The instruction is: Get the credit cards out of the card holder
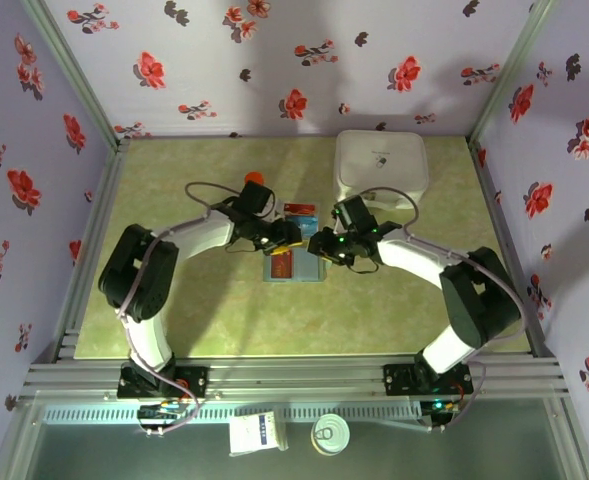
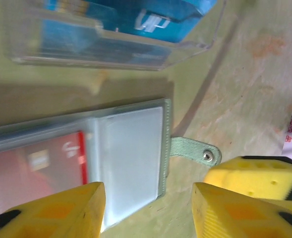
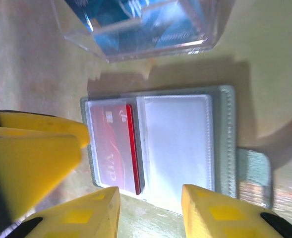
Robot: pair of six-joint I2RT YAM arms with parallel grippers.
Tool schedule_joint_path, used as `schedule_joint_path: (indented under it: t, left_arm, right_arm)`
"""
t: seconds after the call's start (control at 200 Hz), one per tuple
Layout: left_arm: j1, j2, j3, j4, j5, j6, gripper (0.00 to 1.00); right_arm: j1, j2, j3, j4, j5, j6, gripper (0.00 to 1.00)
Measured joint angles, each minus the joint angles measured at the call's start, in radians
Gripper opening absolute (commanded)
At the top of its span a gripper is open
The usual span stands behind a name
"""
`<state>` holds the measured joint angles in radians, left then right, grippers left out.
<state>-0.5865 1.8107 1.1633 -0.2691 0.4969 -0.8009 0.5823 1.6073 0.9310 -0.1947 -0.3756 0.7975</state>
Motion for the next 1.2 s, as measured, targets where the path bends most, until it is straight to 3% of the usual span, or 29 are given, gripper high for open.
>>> schedule_joint_path:
  t: [0.135,0.33,0.7,1.2]
  left_arm:
    - [0.046,-0.045,-0.079,0.000,-0.008,0.011,0.42]
    - [0.095,-0.059,-0.160,0.000,-0.014,0.028,0.27]
    - [0.103,-0.044,-0.169,0.008,0.003,0.049,0.05]
    - [0.103,0.001,-0.169,0.002,-0.006,0.060,0.00]
  right_arm:
    - [0.038,0.077,0.045,0.027,-0.030,0.018,0.38]
    - [0.081,0.179,0.108,0.077,-0.070,0.037,0.38]
    - [0.093,0.280,0.138,0.122,-0.105,0.060,0.33]
    - [0.093,0.294,0.159,0.072,-0.073,0.022,0.32]
